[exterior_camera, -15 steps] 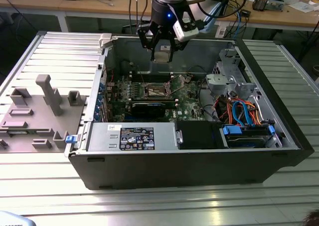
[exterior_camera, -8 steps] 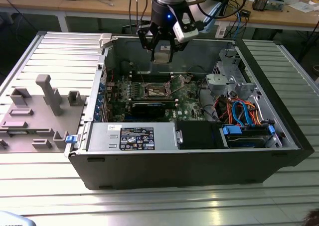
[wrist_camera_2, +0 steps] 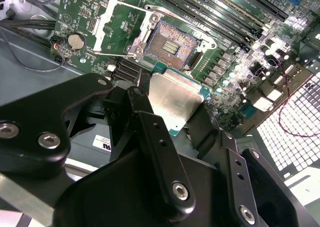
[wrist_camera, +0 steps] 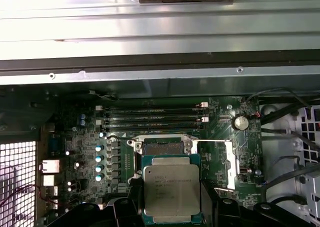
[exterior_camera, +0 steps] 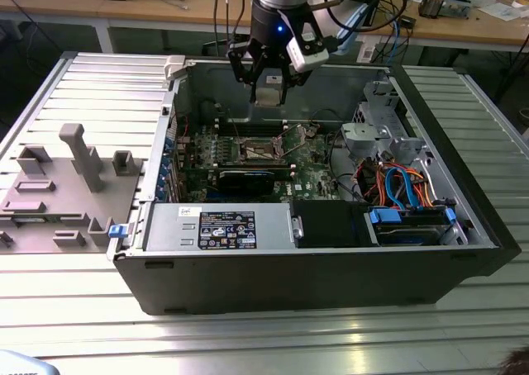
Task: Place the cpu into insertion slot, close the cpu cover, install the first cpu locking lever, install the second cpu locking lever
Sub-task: 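Place the cpu into insertion slot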
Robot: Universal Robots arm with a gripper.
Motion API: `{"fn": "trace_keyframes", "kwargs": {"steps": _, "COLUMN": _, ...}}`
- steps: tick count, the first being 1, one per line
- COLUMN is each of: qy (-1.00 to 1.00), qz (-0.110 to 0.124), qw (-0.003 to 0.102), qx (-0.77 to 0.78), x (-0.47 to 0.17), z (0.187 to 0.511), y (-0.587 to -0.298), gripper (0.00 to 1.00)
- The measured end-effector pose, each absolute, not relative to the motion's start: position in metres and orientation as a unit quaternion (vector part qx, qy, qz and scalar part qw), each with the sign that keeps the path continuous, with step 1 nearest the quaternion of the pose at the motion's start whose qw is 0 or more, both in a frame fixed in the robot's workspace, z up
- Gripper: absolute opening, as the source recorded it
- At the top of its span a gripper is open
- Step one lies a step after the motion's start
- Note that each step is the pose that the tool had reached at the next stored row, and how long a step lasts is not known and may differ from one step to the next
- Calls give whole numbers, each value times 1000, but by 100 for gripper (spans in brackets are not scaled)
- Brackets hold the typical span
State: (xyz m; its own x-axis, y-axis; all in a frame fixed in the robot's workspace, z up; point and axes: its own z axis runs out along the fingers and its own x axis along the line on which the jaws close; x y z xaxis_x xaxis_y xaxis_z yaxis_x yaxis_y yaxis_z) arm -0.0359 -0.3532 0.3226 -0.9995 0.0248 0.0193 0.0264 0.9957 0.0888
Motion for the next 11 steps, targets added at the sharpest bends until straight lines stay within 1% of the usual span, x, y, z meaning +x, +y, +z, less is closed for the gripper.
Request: {"fn": "trace_keyframes", "kwargs": {"steps": 11, "qy": -999, "qz": -45, "qw": 9, "qx": -13, "x": -36, "z": 319, "y": -353, "gripper": 55}}
